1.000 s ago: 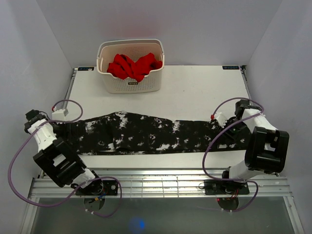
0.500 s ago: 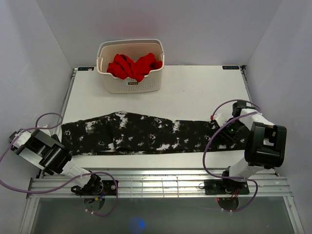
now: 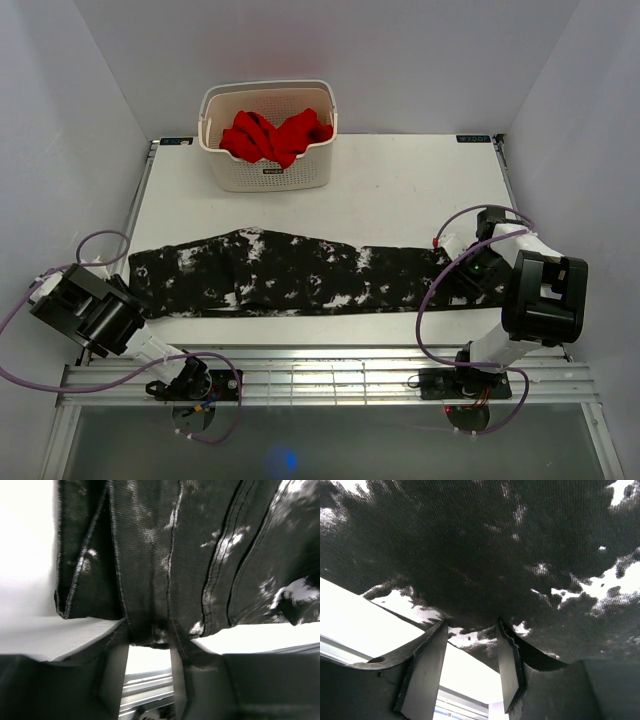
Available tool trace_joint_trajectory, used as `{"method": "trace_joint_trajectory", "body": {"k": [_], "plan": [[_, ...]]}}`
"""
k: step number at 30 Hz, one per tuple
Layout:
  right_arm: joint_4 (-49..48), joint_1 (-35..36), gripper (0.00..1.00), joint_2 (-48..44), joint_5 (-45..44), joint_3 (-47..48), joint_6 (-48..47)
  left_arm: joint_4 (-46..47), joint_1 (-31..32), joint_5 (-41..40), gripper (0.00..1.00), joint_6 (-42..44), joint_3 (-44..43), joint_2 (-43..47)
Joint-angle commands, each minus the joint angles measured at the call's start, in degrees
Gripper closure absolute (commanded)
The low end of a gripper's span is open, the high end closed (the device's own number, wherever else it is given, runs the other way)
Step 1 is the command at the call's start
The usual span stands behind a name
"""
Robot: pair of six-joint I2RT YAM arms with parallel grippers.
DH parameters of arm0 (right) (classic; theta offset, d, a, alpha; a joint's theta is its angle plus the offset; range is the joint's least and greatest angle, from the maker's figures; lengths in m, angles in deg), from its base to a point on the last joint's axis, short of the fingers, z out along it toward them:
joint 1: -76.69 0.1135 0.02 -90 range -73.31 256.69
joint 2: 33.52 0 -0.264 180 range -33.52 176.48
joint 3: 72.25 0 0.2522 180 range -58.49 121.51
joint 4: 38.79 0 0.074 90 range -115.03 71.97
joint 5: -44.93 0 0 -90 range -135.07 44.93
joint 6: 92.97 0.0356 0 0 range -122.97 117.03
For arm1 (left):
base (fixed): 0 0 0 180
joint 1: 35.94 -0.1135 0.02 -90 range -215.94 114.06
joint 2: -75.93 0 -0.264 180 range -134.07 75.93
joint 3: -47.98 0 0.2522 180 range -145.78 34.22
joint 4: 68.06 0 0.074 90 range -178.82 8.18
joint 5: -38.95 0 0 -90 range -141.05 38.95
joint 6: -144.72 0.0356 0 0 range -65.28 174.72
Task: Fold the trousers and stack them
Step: Fold the trousers
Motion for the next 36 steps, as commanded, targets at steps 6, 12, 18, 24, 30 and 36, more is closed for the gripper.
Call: {"method": "trace_joint_trajectory", "body": {"k": [6, 12, 18, 24, 30, 36], "plan": [[-4.4, -0.3, 0.55, 0.8, -4.9, -2.6, -1.6, 0.8, -0.3, 3.3, 0.96, -0.5, -4.5, 3.9], [-6.5, -0.4, 0.58, 1.3, -7.9, -4.0, -2.9, 2.7, -0.2, -0.6, 1.00, 3.1, -11.3, 3.1], [-7.6, -0.5, 0.59, 1.8, -9.6, -4.8, -3.8, 8.4, 0.9, -7.2, 1.00, 7.1, -10.7, 0.2], [-5.9, -0.5, 0.60, 0.2, -10.4, -5.7, -5.6, 5.7, 2.6, -6.8, 0.64, 16.5, -6.7, 1.9], [8.8, 1.4, 0.49, -4.7, 6.9, 7.3, -3.8, -10.7, 3.8, 6.2, 0.08, 36.1, -9.8, 13.8], [12.4, 11.7, 0.33, -5.0, 23.3, 21.7, 4.4, -3.7, 26.1, 12.9, 0.07, 24.4, -10.4, 21.5]]}}
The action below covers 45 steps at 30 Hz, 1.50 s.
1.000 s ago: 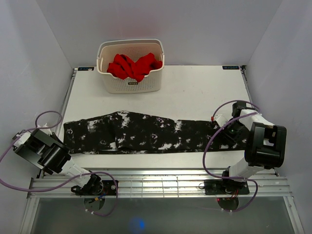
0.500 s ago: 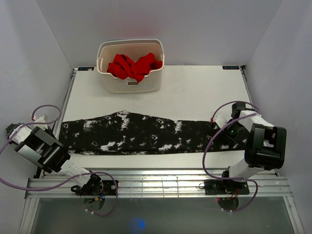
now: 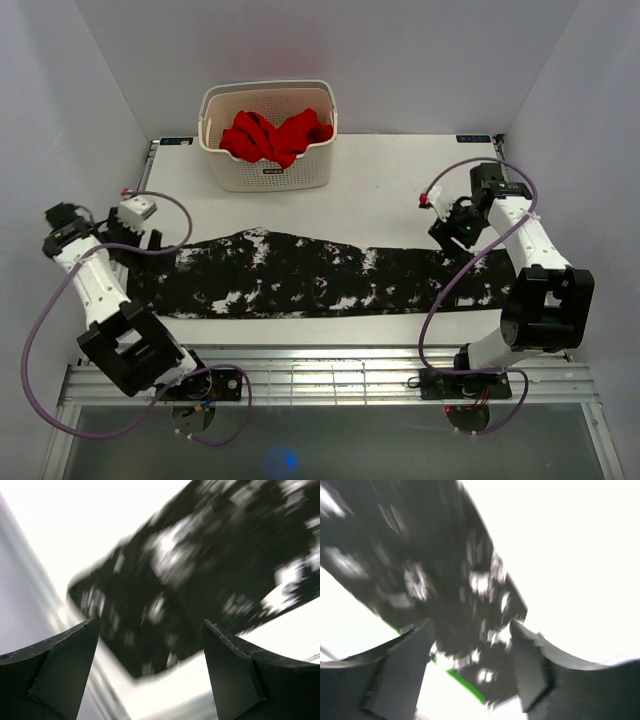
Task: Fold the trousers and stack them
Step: Fold the trousers
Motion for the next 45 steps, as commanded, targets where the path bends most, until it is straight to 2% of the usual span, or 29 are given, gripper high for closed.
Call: {"method": "trace_joint_trajectory", "body": {"k": [1, 2, 4, 5, 7, 9, 10, 12, 15, 18, 19, 21, 22, 23, 27, 28, 32, 36, 38, 45], "plan": [[3.0, 6.2, 0.29, -1.7, 14.1, 6.9, 6.4, 5.6, 16.0, 7.5, 0.07, -7.6, 1.6, 2.7], [1.7, 8.7, 0.24, -1.5, 16.3, 7.4, 8.0, 10.9, 18.9, 7.0, 0.09, -10.1, 2.1, 0.8], [-1.5, 10.8, 0.20, -1.5, 18.2, 8.2, 10.7, 14.9, 26.6, 6.5, 0.11, -15.2, 1.8, -2.6], [-5.7, 12.9, 0.12, -1.7, 19.3, 8.0, 13.3, 18.0, 28.5, 6.0, 0.14, -16.6, 1.4, -6.4], [-11.3, 14.8, 0.07, -2.5, 19.1, 7.2, 16.4, 20.3, 33.3, 5.0, 0.17, -19.5, -0.7, -10.7], [-19.8, 17.4, 0.02, -3.6, 17.8, 6.0, 19.8, 23.2, 35.4, 3.4, 0.19, -21.1, -2.4, -17.1], [-22.9, 17.9, 0.09, -4.4, 17.7, 5.3, 21.1, 24.6, 36.8, 2.9, 0.20, -22.1, -4.2, -19.1], [-31.6, 18.6, 0.10, -4.6, 19.4, 3.9, 24.8, 26.0, 37.8, 2.2, 0.22, -22.6, -5.4, -23.7], [-41.3, 18.7, 0.10, -2.7, 17.7, 4.6, 35.9, 28.9, 40.2, -0.2, 0.25, -22.8, -6.3, -27.3], [-37.7, 18.7, 0.10, 4.9, 22.3, 11.7, 35.4, 30.8, 42.0, -1.2, 0.33, -22.4, -6.5, -30.6], [-35.8, 18.7, 0.09, 6.9, 24.1, 13.9, 35.1, 31.0, 42.3, -1.3, 0.42, -22.1, -6.5, -30.9], [-32.5, 19.0, 0.04, 10.6, 24.9, 19.7, 36.9, 31.1, 42.9, -1.0, 0.52, -20.9, -5.8, -31.0], [-30.7, 19.1, 0.03, 13.1, 25.0, 20.7, 38.3, 31.1, 43.1, -1.0, 0.57, -20.4, -5.4, -30.5], [-30.4, 19.4, 0.02, 13.8, 25.3, 21.3, 38.7, 31.1, 43.5, -1.1, 0.70, -19.6, -4.0, -30.0], [-32.9, 21.5, 0.00, 14.0, 25.5, 19.7, 39.4, 31.3, 43.6, 0.0, 0.99, -16.5, -0.3, -25.6], [-33.4, 22.2, 0.00, 13.9, 25.3, 18.8, 39.2, 32.2, 43.6, 0.0, 1.00, -16.4, 0.5, -24.3], [-33.4, 25.5, 0.09, 14.3, 25.0, 18.7, 38.1, 38.8, 43.6, -2.4, 1.00, -14.8, 8.2, -12.4], [-34.2, 27.4, 0.21, 15.7, 26.2, 19.2, 39.4, 43.9, 47.0, -5.9, 1.00, -10.0, 18.6, -1.6], [-35.4, 28.5, 0.29, 16.4, 26.8, 19.3, 40.7, 48.4, 48.2, -7.7, 1.00, -5.7, 27.1, 3.0], [-39.3, 33.5, 0.35, 20.0, 27.9, 18.7, 46.5, 61.5, 53.8, -14.7, 1.00, 5.3, 51.0, 20.1]]}}
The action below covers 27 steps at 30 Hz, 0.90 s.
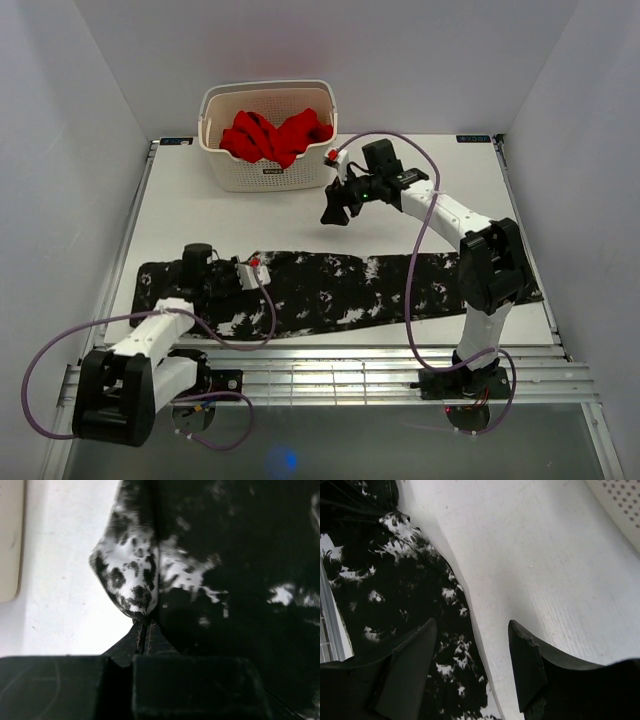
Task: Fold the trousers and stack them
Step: Fold the trousers
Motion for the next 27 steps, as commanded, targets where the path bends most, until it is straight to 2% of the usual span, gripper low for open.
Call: {"method": "trace_joint_trajectory", "body": {"k": [1, 3, 8, 12, 16, 22, 24, 26, 27], "plan": [[-4.5, 3.0, 0.35, 2.4, 1.8, 0.2, 5.2, 9.0, 1.9, -3.4, 1.00, 9.0, 8.8, 5.5], [-5.5, 4.5, 0.36, 4.3, 2.5, 1.2, 7.2, 12.2, 2.3, -4.1, 1.00, 13.6, 15.1, 10.0], [-8.3, 7.3, 0.36, 9.7, 4.7, 7.2, 12.4, 15.0, 2.4, -2.0, 1.00, 23.1, 22.0, 15.2], [-9.5, 10.4, 0.34, 14.3, 6.4, 11.3, 13.1, 20.2, 2.4, -0.1, 1.00, 28.9, 27.8, 18.6], [-9.0, 14.5, 0.30, 17.4, 6.8, 13.4, 9.6, 21.9, 2.4, 1.5, 1.00, 31.6, 29.6, 20.6], [-7.6, 16.6, 0.28, 21.8, 6.9, 13.9, 3.3, 22.6, 2.4, 2.6, 1.00, 34.1, 30.7, 21.8], [-8.2, 16.6, 0.31, 22.8, 7.7, 13.5, 2.8, 22.6, 2.4, 2.8, 1.00, 34.6, 30.8, 21.7], [-9.1, 16.6, 0.44, 22.8, 9.4, 12.7, 1.8, 22.6, 2.4, 2.1, 0.98, 35.0, 30.8, 20.9], [-9.4, 16.6, 0.50, 22.2, 10.4, 11.6, 1.4, 22.6, 2.4, 1.7, 0.92, 34.9, 30.6, 20.7]]}}
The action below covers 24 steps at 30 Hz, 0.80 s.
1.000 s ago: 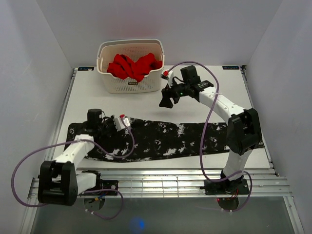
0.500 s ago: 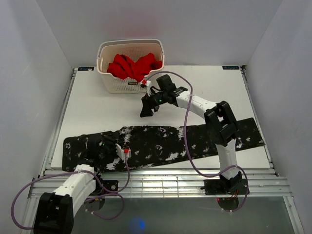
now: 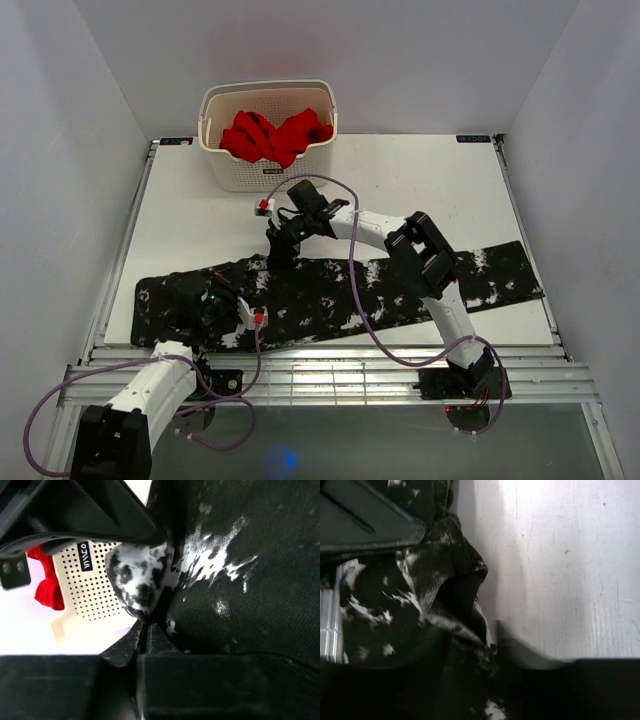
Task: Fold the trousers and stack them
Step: Fold the trousers
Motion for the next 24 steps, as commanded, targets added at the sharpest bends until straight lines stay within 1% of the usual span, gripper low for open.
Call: {"method": "trace_joint_trajectory", "body": {"k": [1, 2, 3, 4, 5, 6, 7, 8, 9, 10, 11, 12, 13, 15, 16, 17, 18, 19, 20, 21, 22, 23, 24], "plan": [[-3.1, -0.9, 0.70, -1.2, 5.2, -0.8, -3.4, 3.6, 0.3, 1.4, 0.85, 1.9, 10.0, -0.2], [-4.2, -0.9, 0.87, -1.9, 5.3, -1.9, -3.6, 3.6, 0.3, 0.1, 0.70, 0.8, 9.0, -0.2], [-6.0, -0.8, 0.92, -3.8, 4.8, -3.6, -3.3, 3.5, 0.2, -0.6, 0.64, -0.8, 8.2, -0.2], [-8.2, -0.8, 0.92, -5.0, 3.6, -7.5, -3.0, 2.6, 0.2, -1.4, 0.58, -4.7, 7.1, -0.1], [-10.7, -0.8, 0.92, -6.0, 2.9, -9.0, -3.5, 1.8, 0.2, -3.5, 0.54, -7.6, 5.7, 0.0], [-10.8, -0.7, 0.92, -7.7, 2.2, -10.0, -4.1, -2.0, 0.1, -4.6, 0.49, -11.1, 1.8, 0.0], [-10.8, -0.4, 0.92, -8.4, 0.2, -11.8, -4.9, -5.4, -0.3, -5.3, 0.49, -18.0, -1.6, -0.1], [-10.8, -0.2, 0.92, -9.0, -1.0, -12.7, -5.5, -9.7, -1.0, -5.3, 0.49, -21.2, -4.9, -0.2], [-12.5, 0.0, 0.92, -10.3, -2.3, -13.6, -6.5, -18.1, -3.2, -3.2, 0.49, -24.5, -11.3, -0.4], [-12.8, 0.4, 0.92, -10.9, -4.6, -14.6, -7.3, -21.8, -4.8, -1.5, 0.49, -30.0, -14.4, -0.5], [-13.0, 0.8, 0.92, -11.3, -6.1, -16.2, -8.1, -25.6, -8.1, 0.6, 0.49, -32.1, -17.0, -0.6], [-13.3, 1.1, 0.92, -12.1, -7.5, -16.9, -10.0, -31.7, -9.7, 4.8, 0.49, -34.3, -19.6, -0.8], [-13.7, 1.9, 0.92, -12.4, -10.3, -17.5, -10.7, -34.5, -12.3, 6.6, 0.48, -36.5, -24.3, -2.1], [-14.2, 2.6, 0.92, -12.9, -13.0, -18.7, -12.3, -39.6, -16.2, 8.7, 0.48, -44.0, -28.8, -5.1], [-14.4, 3.2, 0.92, -12.9, -15.4, -18.9, -12.7, -40.5, -17.2, 9.2, 0.47, -47.1, -33.2, -10.0], [-15.1, 3.5, 0.92, -13.0, -16.5, -19.4, -12.9, -41.6, -19.8, 10.1, 0.48, -52.7, -35.9, -13.1], [-15.9, 3.7, 0.92, -13.4, -17.4, -20.3, -13.3, -45.3, -21.4, 11.9, 0.48, -54.6, -38.7, -16.8], [-17.1, 4.2, 0.92, -13.6, -19.6, -20.8, -14.3, -47.9, -23.3, 17.7, 0.47, -56.0, -41.9, -25.5], [-17.6, 4.5, 0.92, -13.7, -20.7, -21.3, -14.9, -51.0, -25.4, 20.9, 0.46, -57.0, -48.8, -30.4], [-18.0, 4.8, 0.92, -13.8, -21.8, -21.8, -15.6, -58.3, -25.8, 23.8, 0.46, -57.4, -52.5, -35.6], [-18.0, 5.4, 0.88, -13.8, -24.2, -22.0, -16.6, -62.0, -25.9, 26.6, 0.46, -56.3, -56.2, -40.8], [-17.9, 5.9, 0.83, -13.7, -25.6, -22.0, -17.1, -65.4, -26.0, 31.4, 0.43, -55.4, -62.3, -49.6], [-17.5, 6.0, 0.79, -13.8, -27.0, -21.8, -17.3, -67.6, -26.0, 33.3, 0.40, -55.1, -64.6, -53.2]]}}
